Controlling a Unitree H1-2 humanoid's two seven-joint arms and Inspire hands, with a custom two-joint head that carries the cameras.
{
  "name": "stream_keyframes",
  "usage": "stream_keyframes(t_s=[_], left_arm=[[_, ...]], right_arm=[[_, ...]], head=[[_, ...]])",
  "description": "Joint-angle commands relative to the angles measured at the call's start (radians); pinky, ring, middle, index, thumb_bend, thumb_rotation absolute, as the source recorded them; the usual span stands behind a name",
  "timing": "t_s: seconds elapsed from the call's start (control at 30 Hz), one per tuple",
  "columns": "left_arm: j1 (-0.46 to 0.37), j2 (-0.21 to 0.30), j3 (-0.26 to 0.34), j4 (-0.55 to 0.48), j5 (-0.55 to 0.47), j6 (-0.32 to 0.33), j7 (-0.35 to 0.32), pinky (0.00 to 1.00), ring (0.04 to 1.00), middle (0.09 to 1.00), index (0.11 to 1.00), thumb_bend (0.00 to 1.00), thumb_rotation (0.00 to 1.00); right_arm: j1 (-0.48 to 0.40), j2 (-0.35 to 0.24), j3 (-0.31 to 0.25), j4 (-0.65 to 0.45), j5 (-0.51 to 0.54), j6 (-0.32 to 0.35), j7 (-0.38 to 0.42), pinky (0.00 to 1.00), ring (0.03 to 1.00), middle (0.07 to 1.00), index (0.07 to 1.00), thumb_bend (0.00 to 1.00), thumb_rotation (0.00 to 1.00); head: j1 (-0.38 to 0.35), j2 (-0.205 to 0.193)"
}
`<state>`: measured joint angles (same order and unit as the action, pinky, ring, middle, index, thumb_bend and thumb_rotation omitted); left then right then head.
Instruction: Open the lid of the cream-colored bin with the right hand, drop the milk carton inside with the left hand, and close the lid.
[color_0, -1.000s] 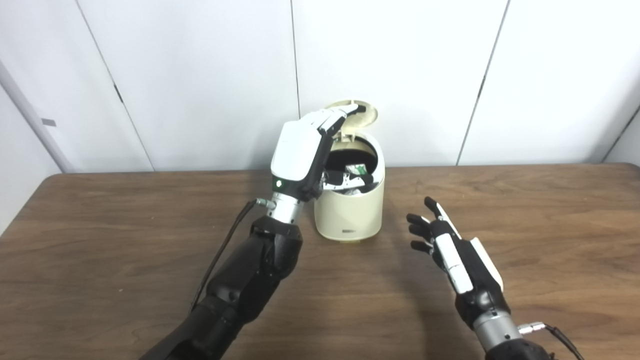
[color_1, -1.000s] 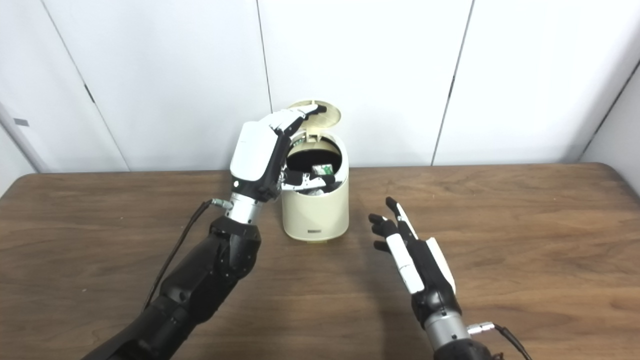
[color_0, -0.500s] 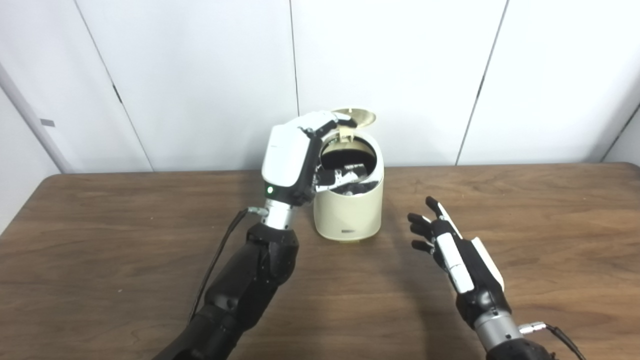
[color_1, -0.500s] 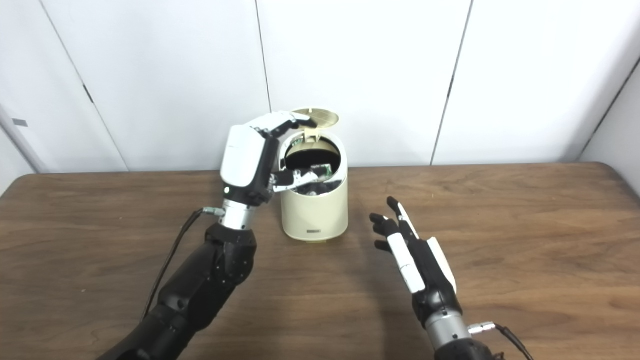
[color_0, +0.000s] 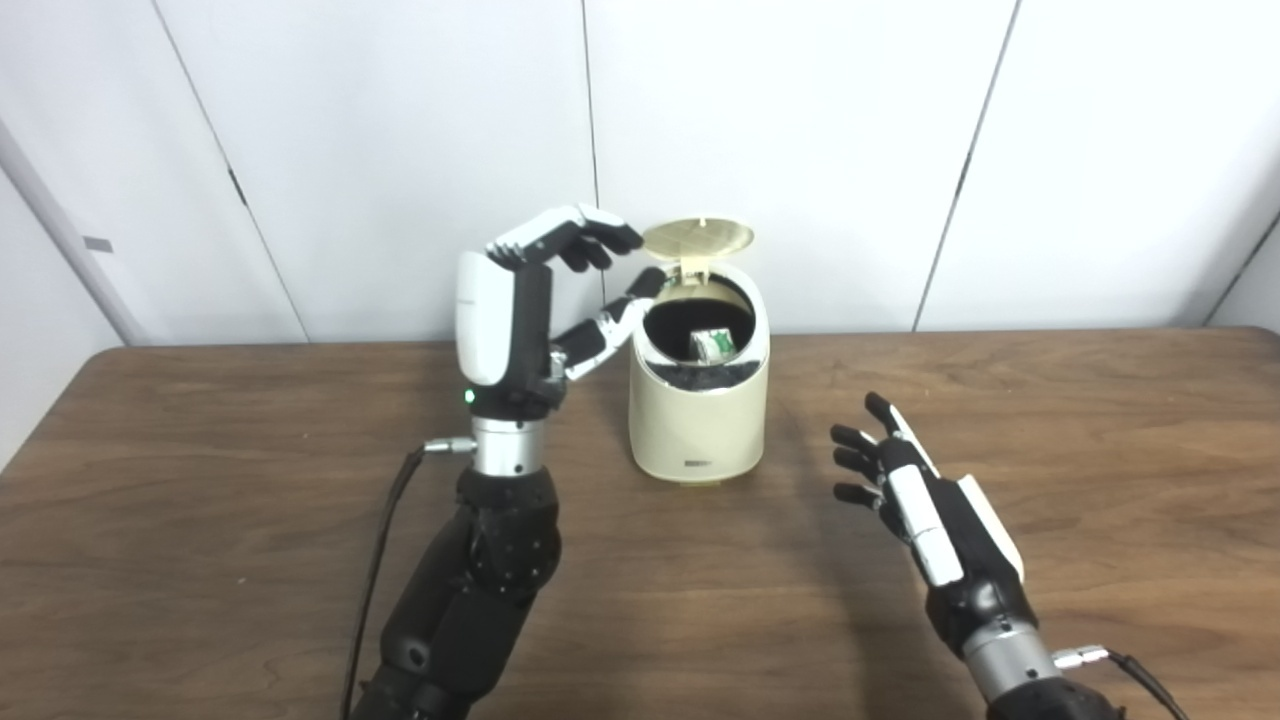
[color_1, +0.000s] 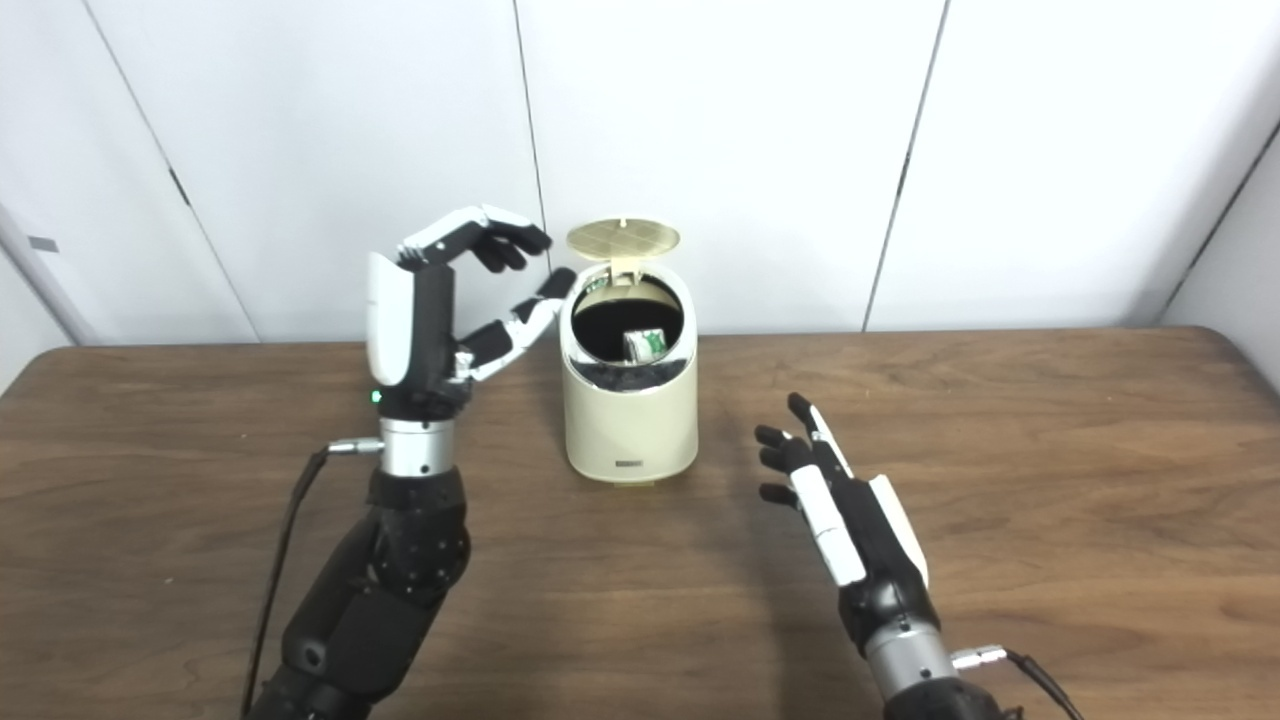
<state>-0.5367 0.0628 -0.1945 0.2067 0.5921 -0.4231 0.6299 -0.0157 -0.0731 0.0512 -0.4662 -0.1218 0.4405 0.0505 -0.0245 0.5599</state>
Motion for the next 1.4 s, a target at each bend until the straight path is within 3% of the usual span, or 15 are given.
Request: stream_keyframes(t_s=[0.0,0.13,0.23,0.43,0.5,0.57,0.6,0.67,0.83,0.97,1.03,1.17,1.37], left_arm=[[-0.006,-0.012,0.03,-0.056,-0.066,0.018,-0.053,0.39,0.441,0.49,0.484,0.51,0.0],[0.038,-0.039,0.096,-0.131,-0.202,0.116,-0.156,0.38,0.431,0.479,0.493,0.51,0.0],[0.074,-0.059,0.143,-0.213,-0.311,0.274,-0.254,0.39,0.438,0.474,0.494,0.51,0.0],[0.135,-0.061,0.211,-0.351,-0.446,0.592,-0.399,0.4,0.447,0.472,0.519,0.51,0.0],[0.156,-0.049,0.221,-0.374,-0.465,0.64,-0.432,0.43,0.479,0.467,0.526,0.51,0.0],[0.176,-0.029,0.224,-0.368,-0.476,0.629,-0.46,0.48,0.54,0.59,0.501,0.5,0.07],[0.187,-0.016,0.229,-0.361,-0.5,0.615,-0.485,0.49,0.547,0.602,0.499,0.5,0.07],[0.2,-0.001,0.237,-0.351,-0.538,0.594,-0.519,0.57,0.653,0.708,0.674,0.45,0.45],[0.231,0.045,0.243,-0.336,-0.603,0.585,-0.607,0.77,0.825,0.872,0.861,0.46,0.76],[0.26,0.056,0.249,-0.344,-0.648,0.594,-0.647,0.91,0.952,0.981,0.976,0.52,0.89],[0.278,0.059,0.25,-0.345,-0.66,0.594,-0.662,0.98,0.99,0.996,0.995,0.54,0.95],[0.307,0.054,0.255,-0.341,-0.686,0.58,-0.683,1.0,1.0,1.0,1.0,0.55,0.98],[0.33,0.027,0.263,-0.344,-0.697,0.581,-0.678,1.0,1.0,1.0,1.0,0.55,0.96]], right_arm=[[-0.041,0.001,-0.013,-0.03,0.005,-0.047,-0.01,0.8,0.891,0.892,0.972,0.6,1.0],[-0.108,0.012,-0.05,0.0,0.053,-0.063,-0.012,0.88,0.925,0.905,0.979,0.61,1.0],[-0.16,0.008,-0.066,0.02,0.056,-0.068,-0.015,0.88,0.925,0.905,0.964,0.63,1.0],[-0.268,-0.016,-0.089,0.106,0.082,-0.15,-0.014,0.84,0.908,0.906,0.93,0.65,0.95],[-0.296,-0.022,-0.09,0.119,0.083,-0.16,-0.014,0.83,0.913,0.91,0.919,0.62,0.93],[-0.321,-0.026,-0.087,0.116,0.067,-0.139,-0.018,0.83,0.915,0.903,0.9,0.62,0.95],[-0.337,-0.028,-0.084,0.118,0.057,-0.134,-0.021,0.83,0.914,0.901,0.898,0.62,0.96],[-0.356,-0.031,-0.081,0.124,0.045,-0.137,-0.024,0.83,0.896,0.886,0.871,0.61,0.93],[-0.414,-0.041,-0.056,0.132,-0.003,-0.104,-0.024,0.85,0.894,0.904,0.875,0.58,0.9],[-0.465,-0.077,-0.002,0.156,-0.096,-0.109,-0.013,0.84,0.919,0.937,0.912,0.53,0.94],[-0.502,-0.095,0.026,0.175,-0.152,-0.097,-0.011,0.82,0.915,0.933,0.913,0.56,0.96],[-0.577,-0.142,0.097,0.226,-0.285,-0.083,0.005,0.8,0.893,0.921,0.902,0.56,0.99],[-0.669,-0.188,0.173,0.265,-0.382,-0.049,0.086,0.78,0.879,0.916,0.919,0.52,0.99]], head=[[-0.001,0.0],[0.001,0.002],[0.004,0.003],[0.011,0.01],[0.012,0.012],[0.013,0.012],[0.015,0.013],[0.016,0.013],[0.012,0.014],[0.003,0.013],[0.0,0.014],[0.001,0.018],[-0.007,0.017]])
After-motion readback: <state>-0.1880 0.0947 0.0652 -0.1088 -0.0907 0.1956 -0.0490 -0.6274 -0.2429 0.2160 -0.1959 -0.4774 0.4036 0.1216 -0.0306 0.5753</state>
